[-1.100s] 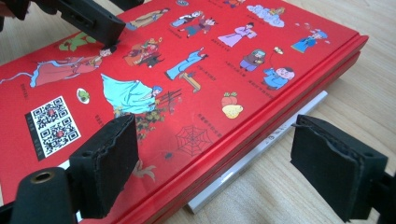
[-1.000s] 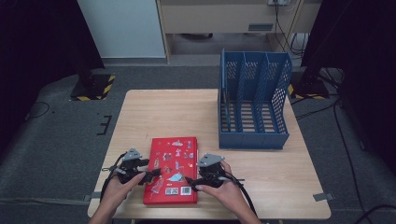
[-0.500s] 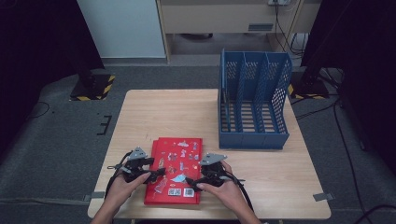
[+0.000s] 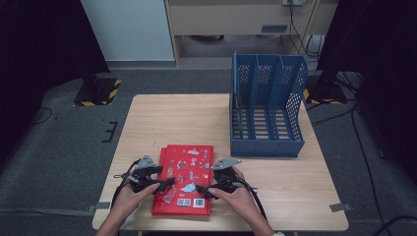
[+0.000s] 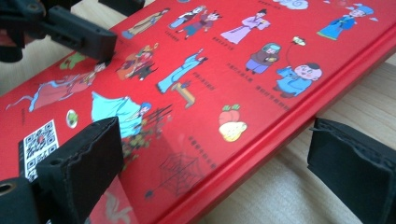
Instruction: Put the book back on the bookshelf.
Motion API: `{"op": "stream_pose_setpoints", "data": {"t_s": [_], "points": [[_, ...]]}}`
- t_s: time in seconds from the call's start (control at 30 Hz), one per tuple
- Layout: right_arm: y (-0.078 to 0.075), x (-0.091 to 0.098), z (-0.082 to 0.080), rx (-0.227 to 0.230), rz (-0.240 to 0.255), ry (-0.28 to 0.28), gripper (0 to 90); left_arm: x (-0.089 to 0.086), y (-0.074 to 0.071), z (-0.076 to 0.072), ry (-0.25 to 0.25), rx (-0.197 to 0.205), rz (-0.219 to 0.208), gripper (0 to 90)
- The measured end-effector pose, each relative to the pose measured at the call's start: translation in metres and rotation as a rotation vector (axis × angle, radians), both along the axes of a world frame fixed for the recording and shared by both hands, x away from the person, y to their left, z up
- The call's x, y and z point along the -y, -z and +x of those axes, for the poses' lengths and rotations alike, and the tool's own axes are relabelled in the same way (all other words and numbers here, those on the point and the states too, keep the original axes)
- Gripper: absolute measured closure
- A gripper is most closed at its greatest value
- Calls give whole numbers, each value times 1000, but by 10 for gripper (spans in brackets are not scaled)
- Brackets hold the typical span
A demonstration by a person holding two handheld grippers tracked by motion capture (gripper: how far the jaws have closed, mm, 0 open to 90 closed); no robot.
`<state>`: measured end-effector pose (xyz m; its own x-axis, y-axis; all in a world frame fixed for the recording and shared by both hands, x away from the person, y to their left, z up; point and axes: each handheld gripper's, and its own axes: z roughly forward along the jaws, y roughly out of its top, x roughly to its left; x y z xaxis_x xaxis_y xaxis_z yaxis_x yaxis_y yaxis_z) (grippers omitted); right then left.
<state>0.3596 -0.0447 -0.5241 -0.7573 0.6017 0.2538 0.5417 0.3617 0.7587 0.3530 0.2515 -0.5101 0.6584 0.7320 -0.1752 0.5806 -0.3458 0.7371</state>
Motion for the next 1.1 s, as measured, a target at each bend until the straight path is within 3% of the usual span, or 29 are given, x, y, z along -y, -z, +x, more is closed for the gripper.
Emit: {"op": "stream_pose_setpoints", "data": {"t_s": [0.2, 0.5, 0.73, 1.1], "points": [[2, 0, 5, -7, 14, 0, 26, 0, 0, 0, 1, 2, -2, 214], [9, -1, 12, -65, 75, -21, 28, 1, 1, 0, 3, 5, -3, 193], [13, -4, 15, -85, 102, -21, 25, 1, 2, -1, 4, 9, -4, 194], [16, -3, 17, -86, 126, -19, 29, 1, 2, -1, 6, 18, -7, 190]]}}
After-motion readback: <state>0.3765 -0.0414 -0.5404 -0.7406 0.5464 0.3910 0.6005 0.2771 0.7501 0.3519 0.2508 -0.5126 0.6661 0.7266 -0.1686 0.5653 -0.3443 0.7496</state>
